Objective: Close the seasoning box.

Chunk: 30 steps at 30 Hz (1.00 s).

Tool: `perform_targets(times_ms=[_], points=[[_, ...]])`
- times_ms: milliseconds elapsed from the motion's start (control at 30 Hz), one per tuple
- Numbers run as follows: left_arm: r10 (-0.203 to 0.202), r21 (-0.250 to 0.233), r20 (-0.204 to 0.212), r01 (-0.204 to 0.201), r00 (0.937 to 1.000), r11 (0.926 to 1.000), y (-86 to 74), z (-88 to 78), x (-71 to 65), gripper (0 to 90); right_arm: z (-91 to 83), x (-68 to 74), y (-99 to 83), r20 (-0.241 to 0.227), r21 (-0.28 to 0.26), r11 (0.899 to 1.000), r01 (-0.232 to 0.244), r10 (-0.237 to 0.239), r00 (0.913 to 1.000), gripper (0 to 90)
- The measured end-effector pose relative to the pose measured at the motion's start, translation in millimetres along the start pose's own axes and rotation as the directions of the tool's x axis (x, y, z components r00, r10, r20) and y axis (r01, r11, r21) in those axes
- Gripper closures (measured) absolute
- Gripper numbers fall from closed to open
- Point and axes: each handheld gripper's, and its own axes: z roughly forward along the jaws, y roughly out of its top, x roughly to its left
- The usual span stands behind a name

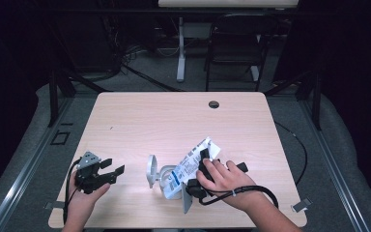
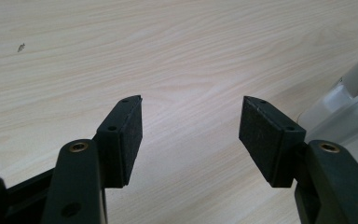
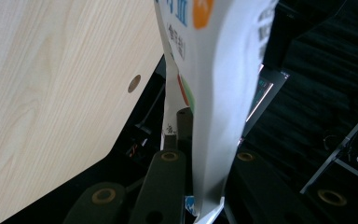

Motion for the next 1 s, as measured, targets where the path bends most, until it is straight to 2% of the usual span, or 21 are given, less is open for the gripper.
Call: perform_targets(times_ms=[67, 100, 167, 567, 1000], points=[[-0.005, 0.001, -0.001, 0.005, 1.0, 1.0, -0.3, 0.0, 0.1, 40.0, 0.0, 0.7, 0.6, 0.011, 0.0, 1.0, 0.003, -0.003, 0.9999, 87.6], [-0.006, 0.0, 0.0, 0.006, 1.0, 1.0, -0.4, 0.1, 0.3, 40.0, -1.3, -0.8, 1.0, 0.011, 0.021, 1.0, 0.022, -0.022, 0.9997, 87.6], [-0.003, 0.002, 0.0, 0.003, 1.0, 1.0, -0.3, -0.1, 0.7, 40.0, 0.4, 0.2, 1.1, 0.018, 0.005, 1.0, 0.004, -0.004, 0.9998, 87.7], [-0.006, -0.002, 0.001, 0.006, 1.0, 1.0, 0.1, -0.6, 0.5, 40.0, -0.8, -2.7, 1.6, 0.013, 0.042, 0.999, 0.029, -0.03, 0.9995, 87.7], [-0.002, 0.002, -0.001, 0.002, 1.0, 1.0, -0.5, 0.4, 0.8, 40.0, -0.3, -2.8, 0.7, 0.005, 0.03, 0.999, 0.028, -0.028, 0.9996, 87.9]])
